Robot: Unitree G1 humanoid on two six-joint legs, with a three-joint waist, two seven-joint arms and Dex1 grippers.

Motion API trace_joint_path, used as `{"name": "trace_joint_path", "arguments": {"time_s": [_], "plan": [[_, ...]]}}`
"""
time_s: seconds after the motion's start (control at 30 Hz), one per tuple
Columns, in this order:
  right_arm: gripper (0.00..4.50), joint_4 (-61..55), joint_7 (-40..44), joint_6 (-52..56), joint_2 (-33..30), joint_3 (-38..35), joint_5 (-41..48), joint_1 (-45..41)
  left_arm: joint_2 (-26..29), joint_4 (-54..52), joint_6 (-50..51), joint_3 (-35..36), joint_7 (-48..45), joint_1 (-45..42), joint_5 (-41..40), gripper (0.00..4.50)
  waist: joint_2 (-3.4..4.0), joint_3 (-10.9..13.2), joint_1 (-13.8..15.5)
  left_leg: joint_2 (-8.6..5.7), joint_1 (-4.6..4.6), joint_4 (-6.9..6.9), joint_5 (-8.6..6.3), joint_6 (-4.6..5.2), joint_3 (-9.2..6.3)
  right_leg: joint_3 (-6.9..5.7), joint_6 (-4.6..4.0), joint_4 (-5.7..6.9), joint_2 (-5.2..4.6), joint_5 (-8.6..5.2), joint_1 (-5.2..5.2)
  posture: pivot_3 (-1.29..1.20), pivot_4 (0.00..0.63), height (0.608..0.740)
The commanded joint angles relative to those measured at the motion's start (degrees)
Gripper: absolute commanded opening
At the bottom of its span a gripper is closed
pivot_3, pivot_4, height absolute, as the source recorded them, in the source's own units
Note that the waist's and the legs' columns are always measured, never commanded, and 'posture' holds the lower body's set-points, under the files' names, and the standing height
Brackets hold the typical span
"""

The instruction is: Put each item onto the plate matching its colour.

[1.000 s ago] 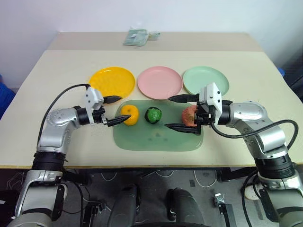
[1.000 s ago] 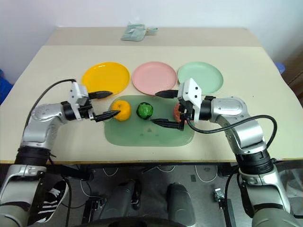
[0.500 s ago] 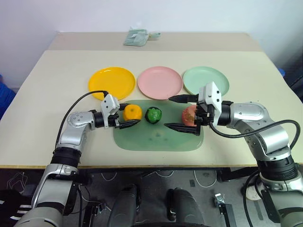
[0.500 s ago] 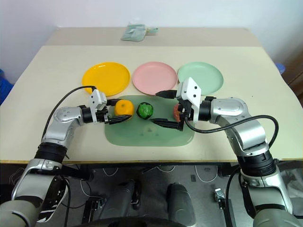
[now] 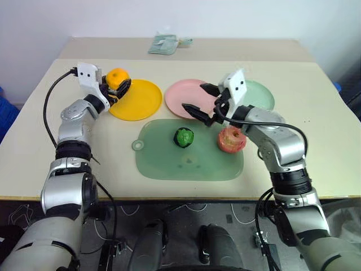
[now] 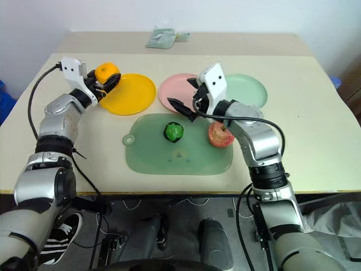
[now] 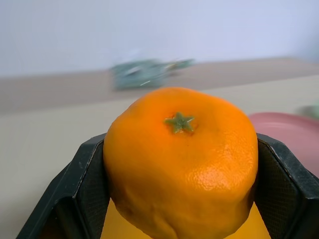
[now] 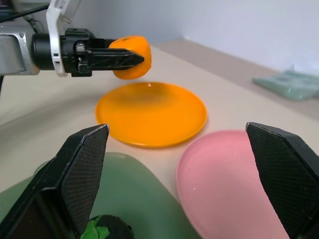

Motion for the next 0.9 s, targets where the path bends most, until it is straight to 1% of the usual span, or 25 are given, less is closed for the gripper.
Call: {"name": "trace_joint_path", "arguments": {"time_s": [0.03,0.1,0.17,0.2,0.33,0.43,0.5,0.57,0.7,0.8,0.83,0.9], "plan": [[4.5,-1.4,-1.27,-0.6,0.86,-0.39,-0.54,-2.11,-0.55,4.47,-2.89,0.28,1.72,-2.64,1.28,3.21,0.0,0.0,-0.11,0.0,0.0,0.0,0.0,0.0,0.0,0.0,0.0,0.0,0.0,0.0,0.0,0.0,0.15,0.74],[4.5,-1.38,-1.63,-0.75,1.06,-0.34,-0.94,-2.19,-0.82,6.24,-4.33,0.22,2.27,-3.15,1.94,3.21,-0.01,0.0,-0.2,0.01,0.0,-0.02,0.0,0.0,0.01,0.0,0.0,0.0,0.01,0.0,-0.03,0.0,0.15,0.74],[4.5,-1.85,-1.59,-0.75,0.94,-0.27,-1.06,-2.01,-0.48,7.69,-5.93,-0.63,4.61,-3.18,3.79,4.24,-0.01,0.0,-0.28,0.01,0.0,-0.05,0.0,0.0,0.01,0.0,0.0,0.01,0.01,0.0,-0.03,0.0,0.15,0.74],[4.5,-2.15,-1.53,-0.68,0.86,-0.25,-1.06,-1.85,-0.51,8.2,-5.83,-0.12,4.63,-3.31,3.49,4.48,-0.01,0.0,-0.29,0.01,0.0,-0.05,0.0,0.0,0.01,0.0,0.0,0.01,0.01,0.0,-0.04,0.0,0.15,0.74],[4.5,-3.57,-0.82,-0.43,0.1,-0.23,-0.79,-0.66,-0.18,7.61,-6.89,-0.36,1.9,-3.57,3.63,4.48,-0.01,0.0,-0.21,0.01,0.0,-0.05,0.0,0.0,0.02,0.0,0.0,0.0,0.0,0.0,-0.03,0.0,0.15,0.74],[4.5,-4.67,1.26,-0.88,-1.87,0.3,-1.03,0.27,0.58,3.14,-6.85,-1.11,-6.58,-2.84,2.43,4.48,-0.01,0.0,-0.1,0.0,-0.01,-0.05,0.0,0.0,0.06,-0.01,0.0,0.0,0.0,0.0,-0.02,0.0,0.15,0.74],[4.5,-5.91,3.36,-0.51,-3.16,0.57,-0.29,0.93,1.6,-1.97,-5.38,-0.91,-13.76,-1.21,0.17,4.48,-0.01,0.0,-0.2,0.0,-0.02,-0.05,0.0,-0.01,0.16,-0.01,0.0,-0.01,0.01,0.0,-0.03,0.0,0.15,0.74],[4.5,-6.33,4.05,0.1,-3.58,0.83,0.04,1.08,3.28,-7.39,-3.49,-1.31,-18.89,1.28,-0.83,4.48,-0.01,0.0,-0.43,0.02,-0.01,-0.06,0.0,-0.01,0.19,0.0,0.0,-0.01,0.0,0.0,-0.03,0.0,0.15,0.74],[4.5,-6.37,4.71,1.16,-3.35,1.06,0.43,0.74,6.17,-21.29,2.24,-2.01,-29.13,8.68,-5.34,4.48,0.0,0.01,-1.54,0.08,0.05,-0.15,0.01,-0.02,0.05,0.02,-0.01,-0.01,0.01,0.0,-0.04,0.0,0.15,0.74],[4.5,-6.18,5.35,1.19,-3.07,0.84,0.84,0.38,7.36,-29.82,6.29,-1.52,-31.54,13.65,-8.25,4.48,0.0,0.01,-1.51,0.23,0.06,-0.17,0.01,-0.01,0.03,0.05,-0.01,-0.01,0.01,0.0,-0.05,0.0,0.15,0.74],[4.5,-6.16,5.57,1.61,-2.98,0.62,1.25,0.3,7.75,-32.5,9.54,-1.26,-32.84,15.04,-10.24,4.48,0.0,0.01,-1.46,0.25,0.05,-0.17,0.0,-0.01,0.03,0.05,-0.01,-0.01,0.01,0.0,-0.04,0.0,0.15,0.74],[4.5,-7.19,7.61,1.7,-4.34,1.91,0.86,0.53,8.63,-38.3,12.13,-1.01,-35.26,18.36,-12.86,4.48,0.0,0.01,-1.33,0.28,0.05,-0.14,0.01,-0.01,0.03,0.05,-0.01,-0.01,0.02,0.0,-0.04,0.0,0.15,0.74]]}}
